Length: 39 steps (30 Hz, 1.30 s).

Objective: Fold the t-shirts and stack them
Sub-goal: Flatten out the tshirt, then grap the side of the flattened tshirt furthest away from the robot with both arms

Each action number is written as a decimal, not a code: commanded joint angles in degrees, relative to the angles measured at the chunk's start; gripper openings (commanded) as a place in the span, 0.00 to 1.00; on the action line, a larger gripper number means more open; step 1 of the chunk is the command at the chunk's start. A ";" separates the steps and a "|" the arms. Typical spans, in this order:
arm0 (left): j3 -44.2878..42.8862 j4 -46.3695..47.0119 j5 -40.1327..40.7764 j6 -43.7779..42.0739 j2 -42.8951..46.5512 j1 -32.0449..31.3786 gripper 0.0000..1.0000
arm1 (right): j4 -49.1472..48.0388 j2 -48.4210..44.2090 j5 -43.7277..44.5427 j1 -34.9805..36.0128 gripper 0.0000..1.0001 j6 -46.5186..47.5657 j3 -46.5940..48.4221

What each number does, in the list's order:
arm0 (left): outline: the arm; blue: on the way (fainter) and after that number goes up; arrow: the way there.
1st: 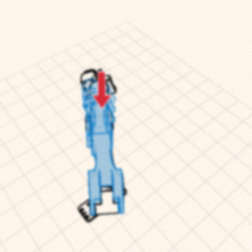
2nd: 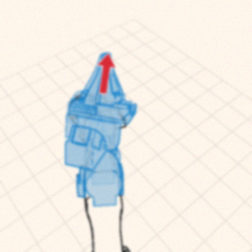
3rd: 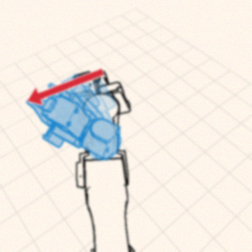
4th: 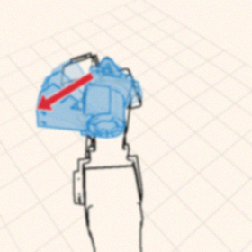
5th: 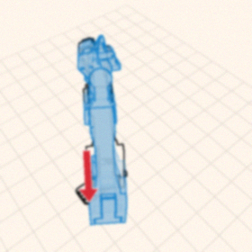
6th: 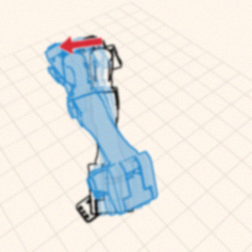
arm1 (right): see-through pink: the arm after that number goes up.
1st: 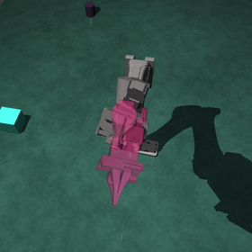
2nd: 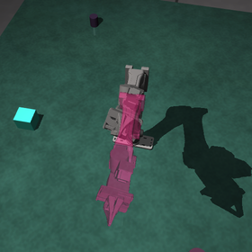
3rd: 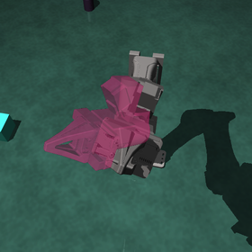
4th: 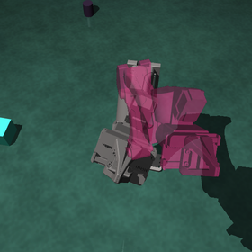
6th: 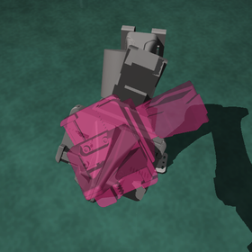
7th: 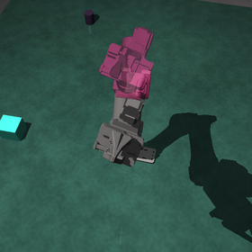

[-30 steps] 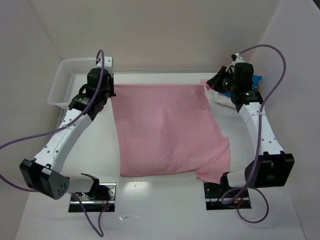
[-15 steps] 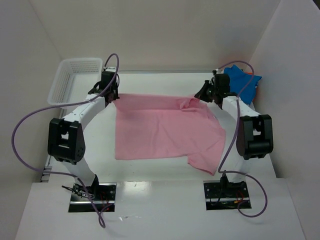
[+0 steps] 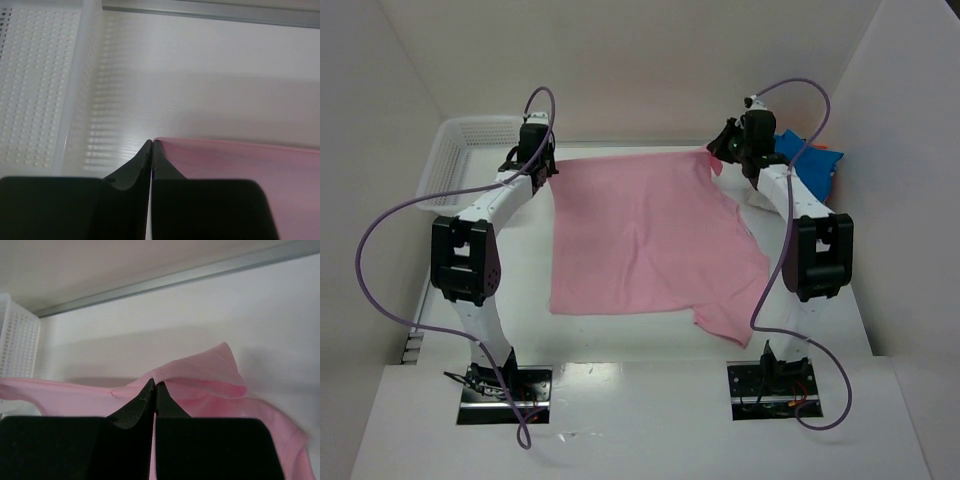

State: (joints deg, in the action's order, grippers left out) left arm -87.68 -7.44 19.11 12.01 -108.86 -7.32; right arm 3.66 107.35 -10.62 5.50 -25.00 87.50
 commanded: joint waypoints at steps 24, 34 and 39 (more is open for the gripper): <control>-2.53 1.47 3.52 -3.57 -3.99 4.24 0.00 | 5.76 18.96 1.70 -1.81 0.74 6.02 18.20; -1.09 1.47 2.68 -3.57 -3.99 4.24 0.00 | 23.30 41.64 -1.07 6.71 0.76 6.02 57.64; -1.09 1.47 2.68 -3.57 -3.99 4.24 0.00 | 32.79 53.88 -1.11 8.10 0.76 4.18 76.81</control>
State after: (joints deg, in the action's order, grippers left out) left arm -89.15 -7.49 22.13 9.08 -113.01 -3.09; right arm 26.18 155.16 -10.71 12.44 -19.76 153.17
